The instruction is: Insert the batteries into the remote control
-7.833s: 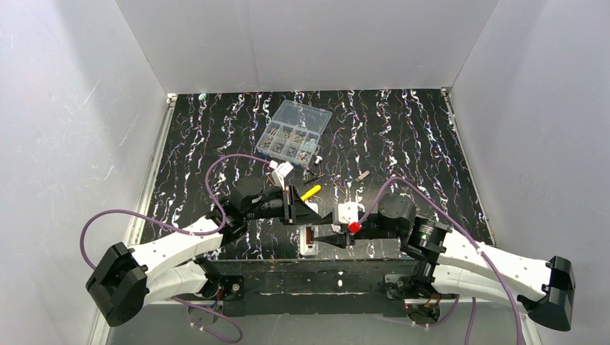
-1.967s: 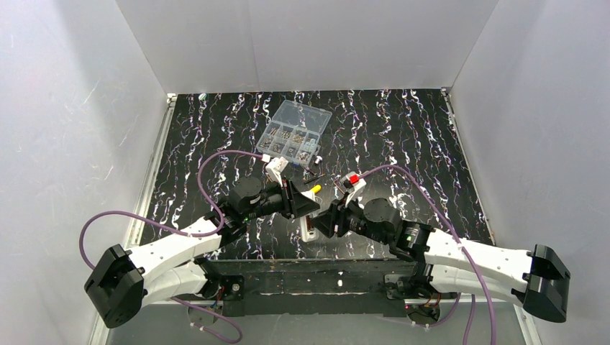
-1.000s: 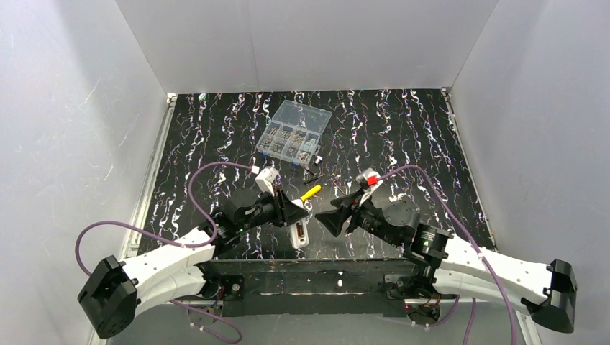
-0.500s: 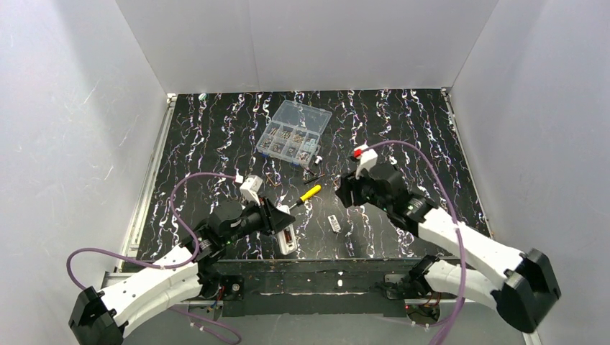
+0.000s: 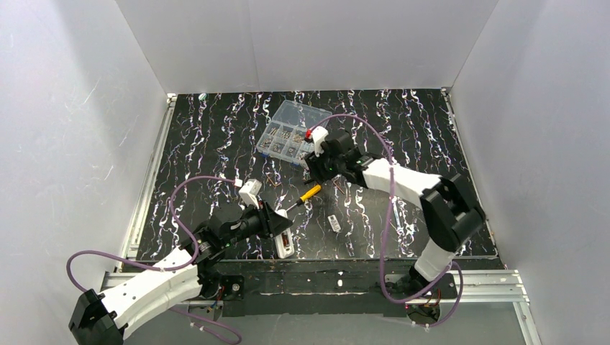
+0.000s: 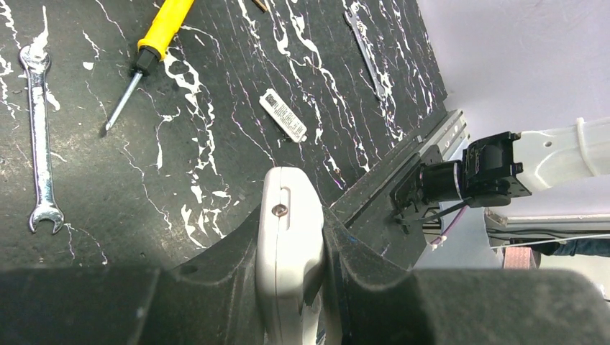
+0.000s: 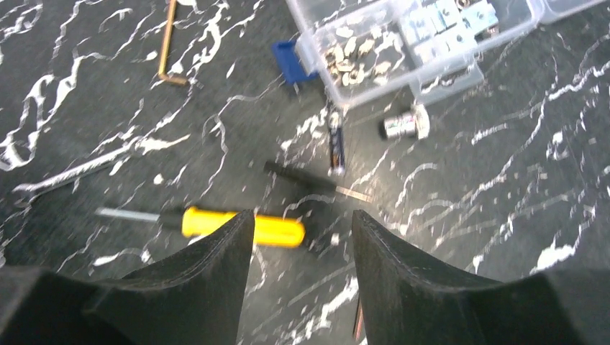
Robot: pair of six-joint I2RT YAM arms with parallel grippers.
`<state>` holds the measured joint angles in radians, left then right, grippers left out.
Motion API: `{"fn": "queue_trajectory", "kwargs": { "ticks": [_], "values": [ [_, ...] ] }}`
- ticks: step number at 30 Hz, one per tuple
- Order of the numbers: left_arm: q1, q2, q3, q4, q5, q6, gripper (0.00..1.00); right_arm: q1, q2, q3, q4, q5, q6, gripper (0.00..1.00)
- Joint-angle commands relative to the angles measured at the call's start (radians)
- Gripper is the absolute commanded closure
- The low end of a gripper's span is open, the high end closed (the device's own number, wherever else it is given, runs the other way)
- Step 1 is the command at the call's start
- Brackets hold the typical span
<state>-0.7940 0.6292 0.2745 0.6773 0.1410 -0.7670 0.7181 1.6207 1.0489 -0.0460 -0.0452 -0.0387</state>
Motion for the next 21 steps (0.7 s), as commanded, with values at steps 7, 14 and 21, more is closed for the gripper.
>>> {"fn": "queue_trajectory", "kwargs": {
  "ticks": [7, 14, 21],
  "values": [
    [0.006, -0.008, 0.027, 0.020, 0.028, 0.002, 1.00, -0.040, 0.269, 0.235, 0.032, -0.040, -0.041, 0.38],
    [0.008, 0.013, 0.031, 0.036, 0.033, 0.003, 1.00, -0.056, 0.328, 0.285, 0.014, -0.066, -0.037, 0.45],
    [0.009, 0.019, 0.031, 0.036, 0.025, 0.007, 1.00, -0.055, 0.357, 0.298, -0.022, -0.100, -0.039, 0.55]
  ]
}}
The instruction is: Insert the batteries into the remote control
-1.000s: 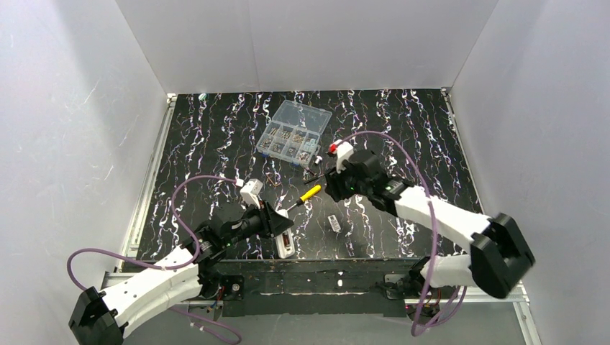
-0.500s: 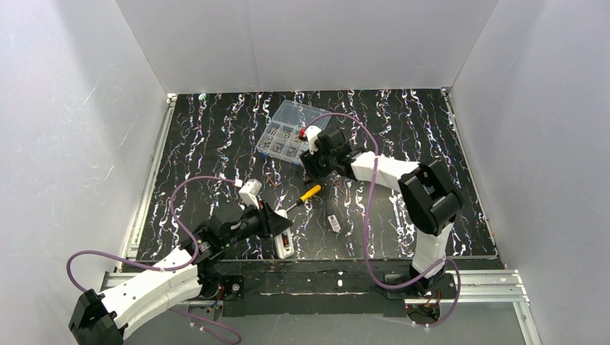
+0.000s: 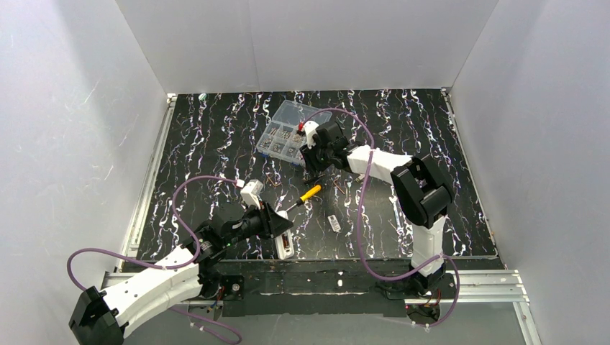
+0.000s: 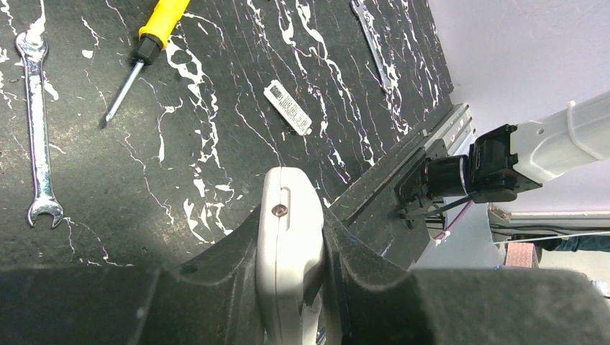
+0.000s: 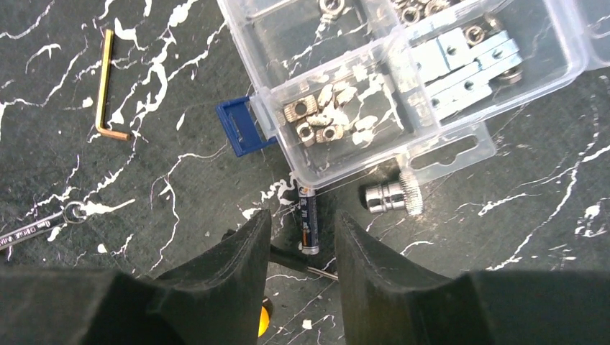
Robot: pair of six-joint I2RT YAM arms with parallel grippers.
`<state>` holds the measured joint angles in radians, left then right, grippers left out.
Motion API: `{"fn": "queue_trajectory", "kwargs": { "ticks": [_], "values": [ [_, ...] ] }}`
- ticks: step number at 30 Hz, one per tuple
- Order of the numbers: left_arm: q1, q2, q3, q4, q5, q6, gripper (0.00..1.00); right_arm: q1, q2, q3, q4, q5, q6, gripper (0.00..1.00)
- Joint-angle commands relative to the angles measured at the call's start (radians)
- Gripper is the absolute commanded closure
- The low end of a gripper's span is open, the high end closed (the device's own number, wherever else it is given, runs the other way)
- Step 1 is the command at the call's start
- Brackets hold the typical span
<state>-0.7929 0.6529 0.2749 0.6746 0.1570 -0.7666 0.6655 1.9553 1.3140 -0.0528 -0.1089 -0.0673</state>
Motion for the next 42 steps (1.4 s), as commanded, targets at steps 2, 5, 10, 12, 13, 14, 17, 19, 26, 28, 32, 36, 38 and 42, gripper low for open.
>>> {"fn": "queue_trajectory", "kwargs": {
  "ticks": [2, 5, 10, 12, 13, 14, 17, 19, 26, 28, 32, 36, 38, 42],
  "values": [
    [0.007, -0.004, 0.028, 0.039, 0.009, 0.006, 1.00, -0.003, 0.024, 0.022, -0.016, -0.048, -0.006, 0.55],
    [0.008, -0.003, 0.027, 0.040, 0.009, 0.006, 1.00, -0.003, 0.030, 0.013, -0.017, -0.061, -0.001, 0.55],
    [0.008, -0.006, 0.027, 0.035, 0.007, 0.010, 1.00, -0.003, 0.055, 0.024, -0.035, -0.053, 0.000, 0.56],
    [0.009, -0.007, 0.027, 0.031, 0.005, 0.009, 1.00, -0.004, 0.065, 0.032, -0.043, -0.047, 0.000, 0.57],
    [0.008, -0.008, 0.026, 0.031, 0.005, 0.010, 1.00, -0.003, 0.071, 0.038, -0.051, -0.043, -0.003, 0.58],
    [0.008, -0.010, 0.026, 0.030, 0.004, 0.010, 1.00, -0.004, 0.076, 0.044, -0.061, -0.039, -0.003, 0.59],
    [0.008, -0.014, 0.026, 0.026, 0.004, 0.010, 1.00, -0.003, 0.090, 0.051, -0.075, -0.026, -0.009, 0.61],
    [0.008, -0.013, 0.027, 0.022, 0.004, 0.012, 1.00, -0.003, 0.096, 0.051, -0.080, -0.016, -0.011, 0.63],
    [0.011, -0.003, 0.033, 0.027, 0.003, 0.010, 1.00, -0.003, 0.103, 0.047, -0.100, -0.004, -0.014, 0.77],
    [0.011, -0.004, 0.038, 0.024, 0.003, 0.008, 1.00, -0.003, 0.081, 0.027, -0.080, -0.025, -0.008, 0.82],
    [0.009, -0.003, 0.049, 0.021, 0.004, 0.012, 1.00, -0.004, -0.018, -0.034, -0.005, -0.056, 0.006, 0.85],
    [0.011, -0.001, 0.064, 0.036, 0.005, 0.019, 1.00, -0.003, -0.177, -0.096, 0.042, -0.055, 0.021, 0.91],
    [0.010, 0.004, 0.068, 0.049, 0.000, 0.021, 1.00, -0.003, -0.270, -0.136, 0.057, -0.058, 0.024, 0.93],
    [0.012, 0.015, 0.067, 0.102, -0.007, 0.014, 1.00, -0.003, -0.469, -0.247, 0.094, -0.119, 0.031, 0.99]
  ]
}}
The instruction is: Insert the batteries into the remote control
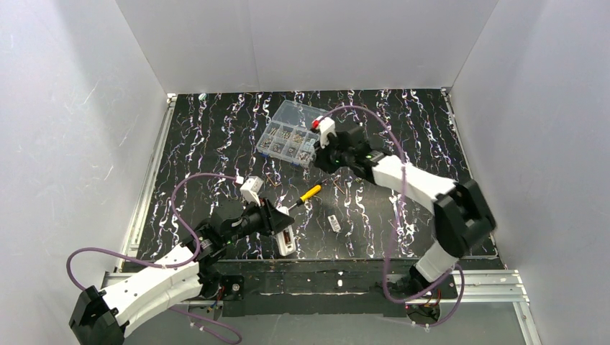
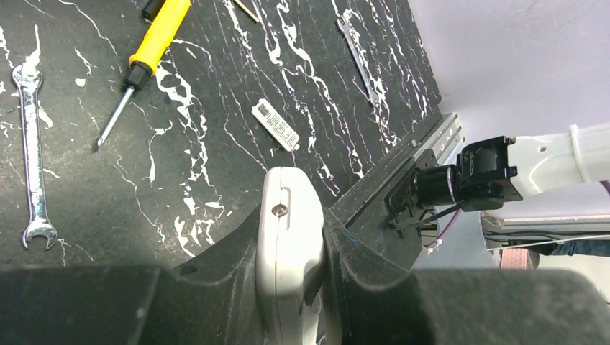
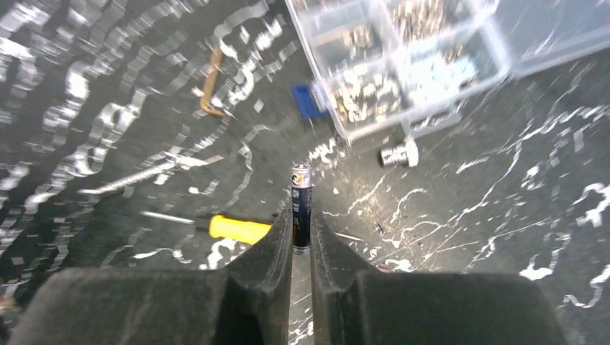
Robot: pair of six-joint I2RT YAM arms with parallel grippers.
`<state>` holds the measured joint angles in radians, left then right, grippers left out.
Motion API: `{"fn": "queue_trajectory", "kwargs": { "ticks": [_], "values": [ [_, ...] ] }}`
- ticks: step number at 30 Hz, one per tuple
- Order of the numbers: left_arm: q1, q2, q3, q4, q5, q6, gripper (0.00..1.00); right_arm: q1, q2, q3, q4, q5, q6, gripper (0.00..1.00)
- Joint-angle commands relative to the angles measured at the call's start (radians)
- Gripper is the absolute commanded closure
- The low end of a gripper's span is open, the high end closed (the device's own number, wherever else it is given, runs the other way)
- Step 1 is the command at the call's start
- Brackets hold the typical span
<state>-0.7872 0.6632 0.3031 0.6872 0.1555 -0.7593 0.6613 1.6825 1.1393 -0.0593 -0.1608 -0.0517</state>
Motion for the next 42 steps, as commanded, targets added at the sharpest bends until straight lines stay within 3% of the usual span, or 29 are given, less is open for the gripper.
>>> {"fn": "queue_trajectory", "kwargs": {
  "ticks": [1, 8, 16, 28, 42],
  "values": [
    [0.006, 0.007, 0.037, 0.106, -0.009, 0.004, 1.00, 0.002, -0.246, -0.106, 0.107, -0.083, 0.022, 0.99],
    [0.007, 0.057, 0.032, 0.289, -0.016, -0.001, 1.00, 0.048, -0.681, -0.416, 0.228, -0.245, 0.056, 0.99],
    [0.006, 0.215, 0.094, 0.566, 0.083, 0.042, 1.00, 0.247, -0.985, -0.525, 0.130, -0.357, -0.158, 0.99],
    [0.006, 0.339, 0.161, 0.739, 0.216, 0.007, 1.00, 0.278, -1.169, -0.581, 0.067, -0.558, -0.267, 0.99],
    [0.006, 0.351, 0.163, 0.854, 0.338, 0.032, 1.00, 0.278, -1.170, -0.579, 0.098, -0.407, -0.164, 0.99]
  ]
}}
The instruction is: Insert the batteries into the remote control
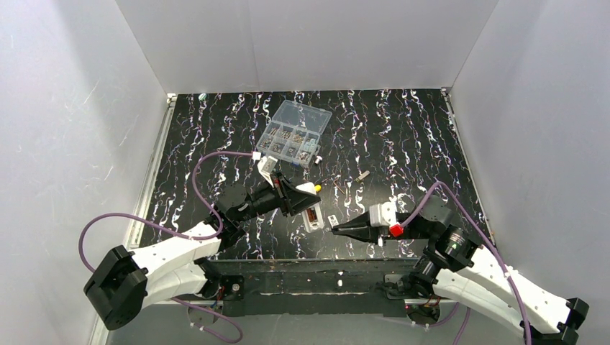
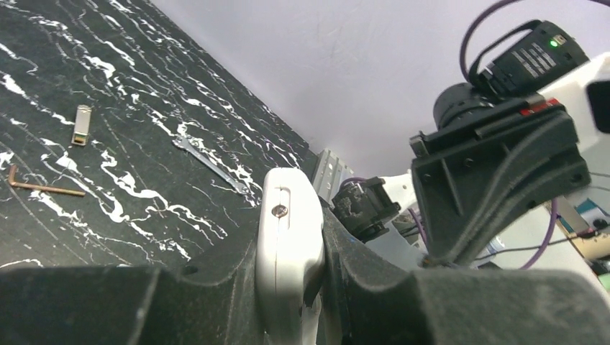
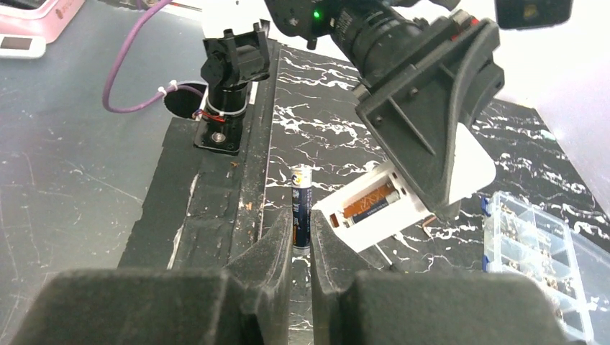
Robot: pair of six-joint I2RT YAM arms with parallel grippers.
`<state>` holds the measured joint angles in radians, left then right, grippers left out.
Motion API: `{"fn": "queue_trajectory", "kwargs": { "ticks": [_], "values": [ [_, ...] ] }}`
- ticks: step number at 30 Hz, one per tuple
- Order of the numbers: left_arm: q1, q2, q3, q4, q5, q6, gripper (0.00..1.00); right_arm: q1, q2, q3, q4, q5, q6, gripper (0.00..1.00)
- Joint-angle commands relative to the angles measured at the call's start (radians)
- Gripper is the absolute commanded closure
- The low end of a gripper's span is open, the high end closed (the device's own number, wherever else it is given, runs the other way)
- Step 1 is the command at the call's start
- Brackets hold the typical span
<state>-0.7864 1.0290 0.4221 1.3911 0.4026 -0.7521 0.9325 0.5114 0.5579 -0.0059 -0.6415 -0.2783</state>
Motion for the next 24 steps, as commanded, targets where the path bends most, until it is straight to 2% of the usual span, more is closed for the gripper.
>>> {"fn": "queue_trajectory", "kwargs": {
  "ticks": [1, 9, 12, 14, 16, 18, 19, 21, 24],
  "values": [
    [0.006, -0.019, 0.049, 0.151, 0.114, 0.031, 1.00, 0.006, 0.000, 0.001, 0.057, 0.093, 0.081, 0.99],
    [0.006, -0.054, 0.046, 0.149, 0.173, 0.033, 1.00, 0.006, -0.015, -0.025, 0.110, 0.189, 0.161, 0.99],
    [0.006, -0.075, 0.015, 0.110, 0.119, 0.013, 1.00, 0.006, 0.003, -0.029, 0.084, 0.380, 0.260, 0.99],
    [0.006, -0.106, -0.013, 0.037, 0.076, 0.009, 1.00, 0.006, 0.040, -0.016, 0.024, 0.601, 0.428, 0.99],
    [0.006, -0.145, -0.035, -0.028, 0.045, 0.014, 1.00, 0.006, 0.104, 0.023, -0.119, 0.880, 0.631, 0.99],
    [0.006, -0.186, -0.058, -0.073, 0.010, 0.012, 1.00, 0.005, 0.196, 0.065, -0.276, 1.037, 0.759, 0.99],
    [0.006, -0.210, -0.065, -0.097, -0.009, 0.012, 1.00, 0.005, 0.267, 0.088, -0.357, 1.117, 0.883, 0.99],
    [0.006, -0.246, -0.068, -0.159, -0.039, 0.014, 1.00, 0.001, 0.356, 0.123, -0.524, 1.227, 1.101, 0.99],
    [0.006, -0.286, -0.049, -0.262, -0.056, 0.034, 1.00, 0.000, 0.435, 0.126, -0.652, 1.282, 1.420, 0.99]
  ]
}}
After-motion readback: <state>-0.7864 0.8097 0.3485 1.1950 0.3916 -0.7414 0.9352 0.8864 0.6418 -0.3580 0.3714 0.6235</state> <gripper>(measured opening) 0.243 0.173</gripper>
